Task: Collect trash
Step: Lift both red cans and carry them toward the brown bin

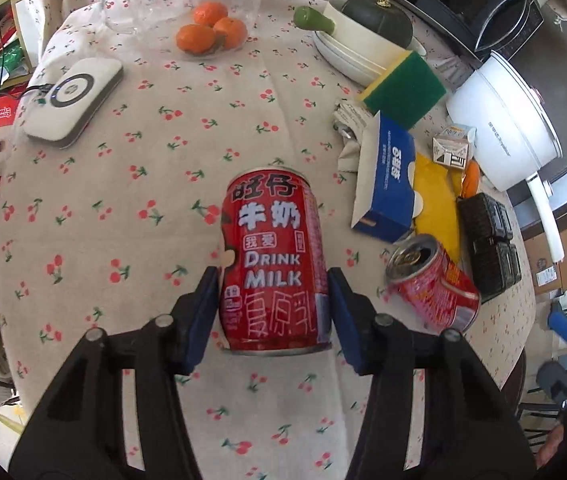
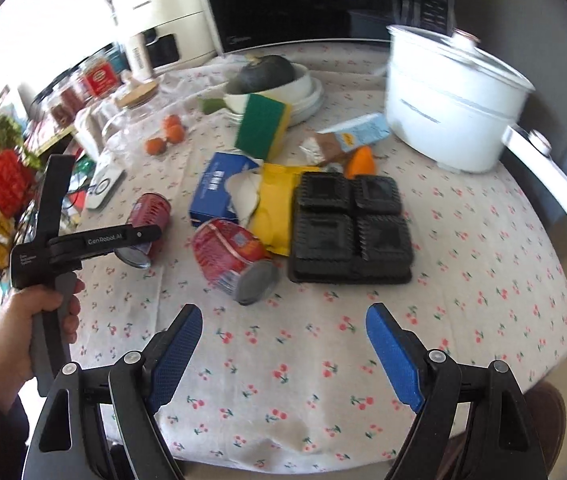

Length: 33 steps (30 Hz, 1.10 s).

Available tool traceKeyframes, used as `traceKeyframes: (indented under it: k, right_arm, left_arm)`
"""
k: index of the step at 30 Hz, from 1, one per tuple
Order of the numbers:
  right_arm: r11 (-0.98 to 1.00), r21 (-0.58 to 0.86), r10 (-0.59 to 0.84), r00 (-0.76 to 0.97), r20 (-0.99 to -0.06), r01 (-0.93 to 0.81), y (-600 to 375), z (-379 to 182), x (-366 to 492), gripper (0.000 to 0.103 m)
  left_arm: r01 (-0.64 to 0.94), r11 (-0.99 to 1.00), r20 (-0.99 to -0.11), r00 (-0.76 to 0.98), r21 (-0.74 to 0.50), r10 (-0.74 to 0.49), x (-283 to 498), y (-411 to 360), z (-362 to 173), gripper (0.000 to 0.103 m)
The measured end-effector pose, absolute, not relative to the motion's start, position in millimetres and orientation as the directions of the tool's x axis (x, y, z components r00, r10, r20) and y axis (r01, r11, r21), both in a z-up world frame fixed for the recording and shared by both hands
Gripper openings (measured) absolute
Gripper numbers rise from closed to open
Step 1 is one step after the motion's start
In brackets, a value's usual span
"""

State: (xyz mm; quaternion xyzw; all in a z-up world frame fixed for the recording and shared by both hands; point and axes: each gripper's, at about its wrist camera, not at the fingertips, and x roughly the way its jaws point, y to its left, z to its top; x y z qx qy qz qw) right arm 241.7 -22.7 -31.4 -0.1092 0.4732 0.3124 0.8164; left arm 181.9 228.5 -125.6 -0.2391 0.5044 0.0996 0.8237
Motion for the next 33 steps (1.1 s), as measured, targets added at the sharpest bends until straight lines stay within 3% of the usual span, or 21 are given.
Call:
traceKeyframes:
  k: [8,18,24,33]
  right_arm:
    - [0.689,0.011,0.328,0.298,-0.896,-0.725,63.1,-75.6,258.7,0.084]
    - [0.658,-0.119,0.189,0.315,-0.93,-0.744,90.4,-113.2,272.5,0.082]
    - [0.678,-0.129,0.142,0.301,-0.943,-0.724,89.7,-127.7,277.2,0.062]
    - [0.705,-0.086,0.197,0.311,-0.93,-0.704,54.2,-98.2,240.8,0.06]
  left_arm:
    - [-0.379,0.879,-0.885,0.456,-0.289,-0.094,145.1,248.9,-134.0,0.055]
    - [-0.358,0.885,-0.884,0.453,-0.298,-0.115,145.9,250.8,-137.6,0.055]
    - [-0.36,0.88,-0.884,0.45,-0.309,-0.126,144.5,249.1,-136.8,0.054]
    - [-0.346,0.86,-0.852,0.494,-0.375,-0.173,132.6,227.6,-113.0,0.054]
